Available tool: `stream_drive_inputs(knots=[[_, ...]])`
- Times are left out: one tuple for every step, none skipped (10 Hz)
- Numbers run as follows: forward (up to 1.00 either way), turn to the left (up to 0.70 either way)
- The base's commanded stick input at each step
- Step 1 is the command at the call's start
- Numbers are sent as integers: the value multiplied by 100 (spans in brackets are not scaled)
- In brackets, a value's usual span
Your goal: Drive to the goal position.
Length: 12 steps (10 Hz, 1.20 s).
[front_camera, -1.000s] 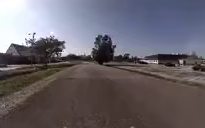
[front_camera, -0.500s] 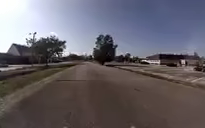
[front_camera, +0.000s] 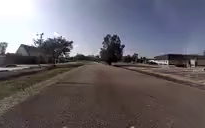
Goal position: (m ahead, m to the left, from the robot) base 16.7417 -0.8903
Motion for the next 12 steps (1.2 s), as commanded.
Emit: stream_drive_inputs(knots=[[70, 0], [70, 0], [70, 0], [70, 0], [70, 0], [70, 0], [70, 0], [70, 0], [70, 0], [70, 0], [70, 0], [70, 0]])
